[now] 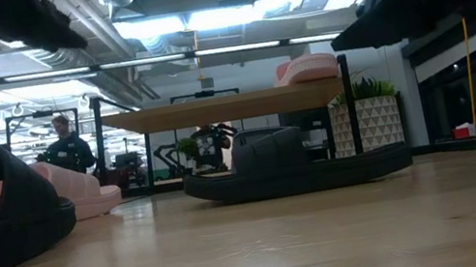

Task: Pick and place slides into the shelf
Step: Put the pink slides on the shelf

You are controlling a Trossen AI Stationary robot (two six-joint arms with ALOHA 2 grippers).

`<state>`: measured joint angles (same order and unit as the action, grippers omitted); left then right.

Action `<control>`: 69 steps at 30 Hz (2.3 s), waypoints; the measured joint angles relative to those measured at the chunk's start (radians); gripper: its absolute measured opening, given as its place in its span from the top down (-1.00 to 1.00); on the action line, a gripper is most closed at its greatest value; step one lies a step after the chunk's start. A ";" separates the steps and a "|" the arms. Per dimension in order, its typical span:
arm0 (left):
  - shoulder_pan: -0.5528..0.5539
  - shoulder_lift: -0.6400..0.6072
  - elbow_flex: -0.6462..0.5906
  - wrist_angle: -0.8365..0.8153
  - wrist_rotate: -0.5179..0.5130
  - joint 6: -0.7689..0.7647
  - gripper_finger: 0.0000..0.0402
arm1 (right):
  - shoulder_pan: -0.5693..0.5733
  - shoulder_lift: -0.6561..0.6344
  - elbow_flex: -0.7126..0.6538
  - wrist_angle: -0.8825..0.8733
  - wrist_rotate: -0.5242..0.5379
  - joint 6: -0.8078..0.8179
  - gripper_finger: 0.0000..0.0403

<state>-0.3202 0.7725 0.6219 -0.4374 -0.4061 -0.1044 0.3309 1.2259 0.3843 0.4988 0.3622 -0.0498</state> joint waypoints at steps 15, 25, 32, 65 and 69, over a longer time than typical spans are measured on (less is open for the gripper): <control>-0.150 0.165 0.132 -0.367 -0.092 -0.386 1.00 | -0.045 0.000 0.000 0.007 0.002 -0.022 0.89; -0.227 0.317 0.186 -0.457 -0.091 -0.444 1.00 | -0.083 0.000 0.000 0.007 0.002 -0.013 0.89; -0.232 0.356 0.186 -0.472 -0.073 -0.440 1.00 | -0.093 0.000 0.000 0.006 0.002 -0.039 0.89; -0.232 0.361 0.186 -0.522 -0.167 -0.488 0.38 | -0.093 0.001 0.001 0.014 0.000 0.016 0.90; -0.233 0.361 0.166 -0.525 -0.151 -0.488 0.35 | -0.093 0.001 0.001 0.014 0.000 0.012 0.90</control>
<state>-0.5533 1.1336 0.7881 -0.9624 -0.5569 -0.5929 0.2382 1.2266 0.3851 0.5125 0.3622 -0.0376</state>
